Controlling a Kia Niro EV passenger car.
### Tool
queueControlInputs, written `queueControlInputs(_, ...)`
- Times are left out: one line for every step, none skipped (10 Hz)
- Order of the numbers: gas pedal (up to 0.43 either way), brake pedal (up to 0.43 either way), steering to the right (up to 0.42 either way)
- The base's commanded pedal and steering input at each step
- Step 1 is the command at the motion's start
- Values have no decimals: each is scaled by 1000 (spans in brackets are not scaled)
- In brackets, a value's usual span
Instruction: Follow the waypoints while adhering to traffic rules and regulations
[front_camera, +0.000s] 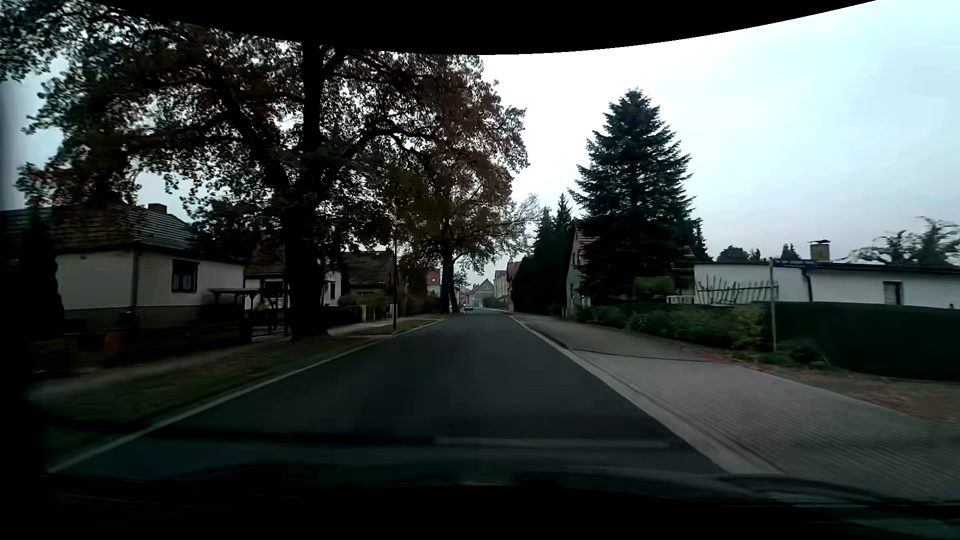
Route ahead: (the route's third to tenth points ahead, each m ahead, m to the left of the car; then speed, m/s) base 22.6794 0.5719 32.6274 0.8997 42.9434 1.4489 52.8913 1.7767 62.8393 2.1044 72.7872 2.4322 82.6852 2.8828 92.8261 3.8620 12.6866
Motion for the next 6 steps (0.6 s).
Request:
queueControlInputs(130, 0, -8)
queueControlInputs(130, 0, -7)
queueControlInputs(130, 0, -4)
queueControlInputs(130, 0, -4)
queueControlInputs(130, 0, -4)
queueControlInputs(130, 0, -4)
